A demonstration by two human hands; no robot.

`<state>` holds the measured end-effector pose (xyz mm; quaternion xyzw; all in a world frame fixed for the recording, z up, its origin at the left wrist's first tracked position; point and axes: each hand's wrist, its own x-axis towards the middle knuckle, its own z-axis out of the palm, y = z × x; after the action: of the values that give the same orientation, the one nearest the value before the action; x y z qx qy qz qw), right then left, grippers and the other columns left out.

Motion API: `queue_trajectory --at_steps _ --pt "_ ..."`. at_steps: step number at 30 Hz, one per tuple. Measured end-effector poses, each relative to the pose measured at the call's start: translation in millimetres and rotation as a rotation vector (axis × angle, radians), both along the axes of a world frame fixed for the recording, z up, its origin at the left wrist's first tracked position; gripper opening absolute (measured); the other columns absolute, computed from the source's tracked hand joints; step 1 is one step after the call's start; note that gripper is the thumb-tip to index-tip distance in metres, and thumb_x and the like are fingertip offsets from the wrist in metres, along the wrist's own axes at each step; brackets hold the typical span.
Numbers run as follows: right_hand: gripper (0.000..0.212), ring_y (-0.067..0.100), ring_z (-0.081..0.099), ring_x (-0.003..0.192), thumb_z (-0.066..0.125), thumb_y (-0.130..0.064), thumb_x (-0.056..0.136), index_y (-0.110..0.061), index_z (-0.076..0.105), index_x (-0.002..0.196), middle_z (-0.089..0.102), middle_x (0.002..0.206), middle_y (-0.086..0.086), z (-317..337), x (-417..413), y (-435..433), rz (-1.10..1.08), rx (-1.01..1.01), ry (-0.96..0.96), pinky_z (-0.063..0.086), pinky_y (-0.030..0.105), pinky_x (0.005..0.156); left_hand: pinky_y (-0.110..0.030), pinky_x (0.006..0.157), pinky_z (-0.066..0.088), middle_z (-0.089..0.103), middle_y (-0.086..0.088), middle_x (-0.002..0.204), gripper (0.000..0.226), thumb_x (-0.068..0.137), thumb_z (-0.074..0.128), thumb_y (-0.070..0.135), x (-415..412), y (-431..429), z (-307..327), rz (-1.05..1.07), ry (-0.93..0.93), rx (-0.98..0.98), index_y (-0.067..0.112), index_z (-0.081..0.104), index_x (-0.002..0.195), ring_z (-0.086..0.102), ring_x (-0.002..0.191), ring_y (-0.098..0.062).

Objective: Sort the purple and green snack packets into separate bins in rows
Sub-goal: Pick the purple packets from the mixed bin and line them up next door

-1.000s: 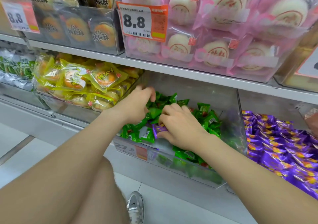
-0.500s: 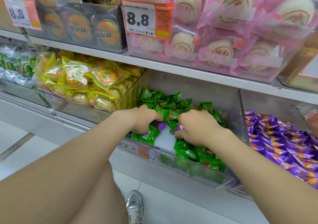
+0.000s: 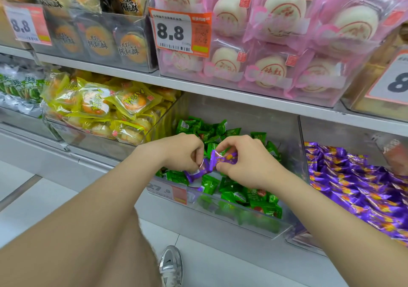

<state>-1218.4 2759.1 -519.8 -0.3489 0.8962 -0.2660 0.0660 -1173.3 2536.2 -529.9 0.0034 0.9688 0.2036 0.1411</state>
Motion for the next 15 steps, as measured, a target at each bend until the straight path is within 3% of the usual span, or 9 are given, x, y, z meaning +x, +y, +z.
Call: queue_trajectory --at_steps 3,8,11,15 --pt "0.025 0.021 0.062 0.099 0.08 -0.047 0.079 -0.039 0.071 0.101 0.071 0.087 -0.014 1.3 -5.4 5.3 -0.033 -0.049 -0.021 0.055 0.036 0.087 -0.028 0.065 0.051 0.071 0.011 0.093 0.043 0.085 0.083 0.029 6.1 4.9 -0.4 -0.064 -0.191 -0.08 0.024 0.063 0.123 0.066 0.081 -0.01" --pt "0.026 0.021 0.063 0.098 0.079 -0.049 0.078 -0.038 0.072 0.101 0.072 0.089 -0.013 -0.4 -5.2 7.8 -0.041 -0.045 -0.023 0.058 0.039 0.086 -0.026 0.062 0.045 0.063 0.006 0.118 0.068 0.075 0.089 0.057 4.1 15.1 -0.1 -0.084 -0.251 -0.21 0.03 0.06 0.13 0.063 0.093 -0.014" --pt "0.025 0.021 0.063 0.097 0.078 -0.048 0.078 -0.038 0.072 0.1 0.072 0.088 -0.013 -0.3 -4.8 9.4 -0.042 -0.065 -0.03 0.058 0.039 0.085 -0.031 0.069 0.051 0.065 0.007 0.109 0.091 0.065 0.096 0.056 0.4 17.4 -7.0 -0.116 -0.248 -0.228 0.036 0.046 0.139 0.064 0.095 -0.018" --pt "0.024 0.019 0.064 0.097 0.078 -0.048 0.079 -0.039 0.072 0.099 0.073 0.085 -0.013 1.5 -3.0 13.8 -0.037 -0.074 -0.019 0.058 0.04 0.087 -0.039 0.08 0.059 0.061 0.008 0.091 0.07 0.074 0.092 0.04 -3.8 23.8 -13.3 -0.164 -0.166 -0.267 0.035 0.053 0.132 0.065 0.093 -0.021"
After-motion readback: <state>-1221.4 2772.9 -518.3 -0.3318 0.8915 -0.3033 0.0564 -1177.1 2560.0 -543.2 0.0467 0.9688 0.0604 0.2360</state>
